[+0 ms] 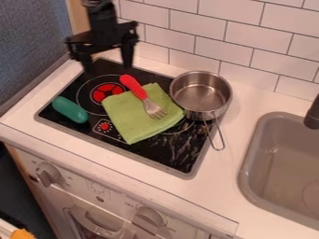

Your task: Move the green object into the silver pot

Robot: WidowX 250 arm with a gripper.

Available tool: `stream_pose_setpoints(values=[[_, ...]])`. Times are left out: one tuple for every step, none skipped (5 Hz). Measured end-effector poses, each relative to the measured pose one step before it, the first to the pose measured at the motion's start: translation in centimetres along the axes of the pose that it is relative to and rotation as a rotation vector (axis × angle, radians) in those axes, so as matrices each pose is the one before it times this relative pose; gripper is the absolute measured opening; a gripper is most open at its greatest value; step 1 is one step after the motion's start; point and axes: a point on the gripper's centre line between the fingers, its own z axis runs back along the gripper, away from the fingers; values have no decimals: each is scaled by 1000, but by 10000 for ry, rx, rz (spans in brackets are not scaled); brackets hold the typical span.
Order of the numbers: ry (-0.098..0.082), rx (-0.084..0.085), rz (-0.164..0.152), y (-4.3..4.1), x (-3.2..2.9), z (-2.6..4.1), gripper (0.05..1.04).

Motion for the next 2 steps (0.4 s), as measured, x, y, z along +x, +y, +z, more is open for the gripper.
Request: stream_pose_setpoints(values=[[-88,-399,641,-1598,104,-629,999],[152,-147,790,-1662,166,208,999]])
